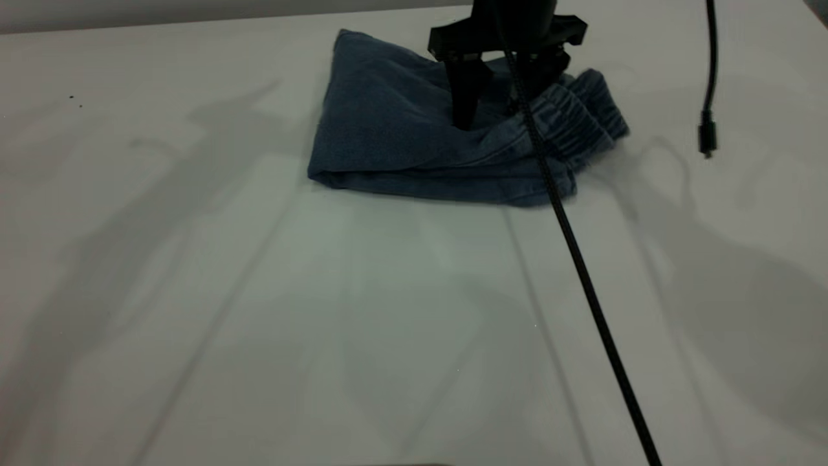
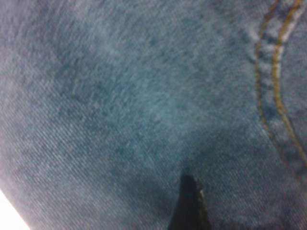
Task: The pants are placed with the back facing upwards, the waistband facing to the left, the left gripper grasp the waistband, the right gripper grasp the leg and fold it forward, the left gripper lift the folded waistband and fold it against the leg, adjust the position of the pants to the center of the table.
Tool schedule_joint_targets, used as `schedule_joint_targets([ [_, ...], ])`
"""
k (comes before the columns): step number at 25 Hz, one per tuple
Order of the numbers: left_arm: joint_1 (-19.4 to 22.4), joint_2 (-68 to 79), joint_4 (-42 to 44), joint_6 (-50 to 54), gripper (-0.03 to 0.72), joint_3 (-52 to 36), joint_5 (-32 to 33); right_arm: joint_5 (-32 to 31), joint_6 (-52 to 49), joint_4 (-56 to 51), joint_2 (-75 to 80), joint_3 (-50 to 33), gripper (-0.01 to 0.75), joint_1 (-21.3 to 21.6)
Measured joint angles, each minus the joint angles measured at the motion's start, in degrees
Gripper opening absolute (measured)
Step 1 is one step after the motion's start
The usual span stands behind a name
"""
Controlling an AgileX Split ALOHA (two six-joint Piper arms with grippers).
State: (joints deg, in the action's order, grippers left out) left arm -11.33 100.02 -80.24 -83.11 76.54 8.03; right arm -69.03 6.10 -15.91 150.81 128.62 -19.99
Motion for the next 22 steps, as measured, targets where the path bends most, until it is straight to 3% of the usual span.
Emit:
schedule_joint_targets([
  [10,0.1,-1.1,0.0,-2.3,0.521,-0.1,0.1,-0.6,-0.5,1.5,-6.8,-4.1,0.474,0.0],
  [14,0.1,-6.1,2.7,-1.9,0.521,-0.1,4.0,-1.0,0.4,2.8,-16.4,-4.1,0.474,0.0],
  [18,0.1,-13.5,13.8,7.3,0.521,-0.1,11.0,-1.6,3.1,3.3,-27.8,-4.1,0.474,0.0],
  [22,0.1,-19.7,35.0,25.8,0.521,-0.1,21.3,-2.4,3.2,5.1,-38.6,-4.1,0.474,0.0],
])
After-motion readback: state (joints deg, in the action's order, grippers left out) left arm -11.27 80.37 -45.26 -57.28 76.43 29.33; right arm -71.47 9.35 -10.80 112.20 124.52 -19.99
